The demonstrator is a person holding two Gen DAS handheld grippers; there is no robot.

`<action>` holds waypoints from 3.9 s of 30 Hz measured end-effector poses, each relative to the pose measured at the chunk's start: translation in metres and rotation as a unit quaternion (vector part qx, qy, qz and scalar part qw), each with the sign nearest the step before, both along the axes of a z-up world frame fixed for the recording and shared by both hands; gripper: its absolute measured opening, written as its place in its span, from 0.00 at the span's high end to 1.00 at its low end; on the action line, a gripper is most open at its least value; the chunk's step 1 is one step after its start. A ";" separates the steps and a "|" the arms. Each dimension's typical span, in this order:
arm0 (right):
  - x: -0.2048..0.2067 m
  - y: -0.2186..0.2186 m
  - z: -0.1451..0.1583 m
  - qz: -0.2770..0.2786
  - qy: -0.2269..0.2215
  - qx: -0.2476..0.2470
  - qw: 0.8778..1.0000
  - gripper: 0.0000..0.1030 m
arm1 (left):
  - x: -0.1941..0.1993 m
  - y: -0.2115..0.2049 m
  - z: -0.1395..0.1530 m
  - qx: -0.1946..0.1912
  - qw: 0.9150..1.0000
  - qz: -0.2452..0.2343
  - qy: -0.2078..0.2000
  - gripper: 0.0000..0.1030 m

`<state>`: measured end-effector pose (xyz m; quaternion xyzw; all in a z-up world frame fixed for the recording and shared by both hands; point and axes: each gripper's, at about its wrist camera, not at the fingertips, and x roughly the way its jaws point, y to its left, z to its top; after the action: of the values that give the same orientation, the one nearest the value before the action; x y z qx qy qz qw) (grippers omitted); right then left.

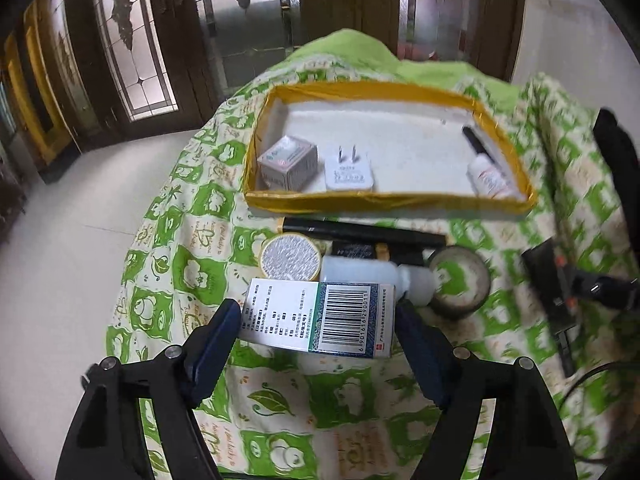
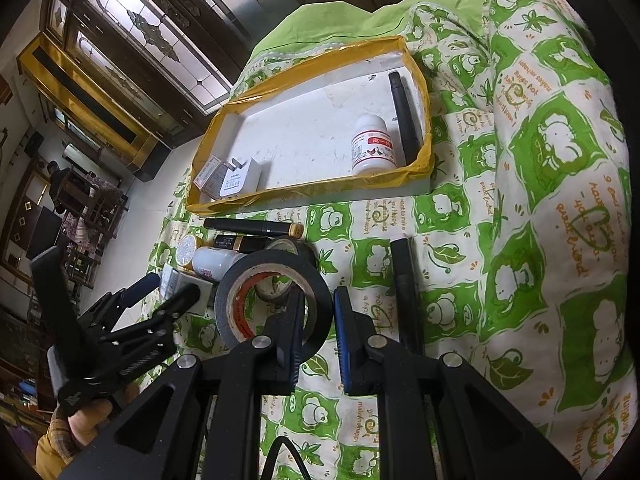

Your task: Organize rigid objects

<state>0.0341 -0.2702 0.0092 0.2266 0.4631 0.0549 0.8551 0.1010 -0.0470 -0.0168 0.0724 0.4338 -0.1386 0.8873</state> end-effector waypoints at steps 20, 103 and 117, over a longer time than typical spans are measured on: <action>0.008 -0.009 0.019 -0.009 -0.015 0.002 1.000 0.86 | 0.019 -0.017 0.018 -0.046 0.999 -0.008 0.013 0.66; 0.087 -0.072 0.048 -0.115 -0.030 0.002 0.993 0.86 | 0.084 -0.096 0.037 -0.041 0.997 -0.068 -0.012 0.23; 0.136 -0.077 0.030 -0.114 -0.011 -0.020 0.993 0.86 | 0.109 -0.134 0.003 -0.011 0.996 -0.084 0.006 0.23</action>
<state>0.1701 -0.3472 0.0393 0.2598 0.4260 -0.0499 0.8652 0.2104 -0.1814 -0.0137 0.0980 0.4305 -0.2176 0.8705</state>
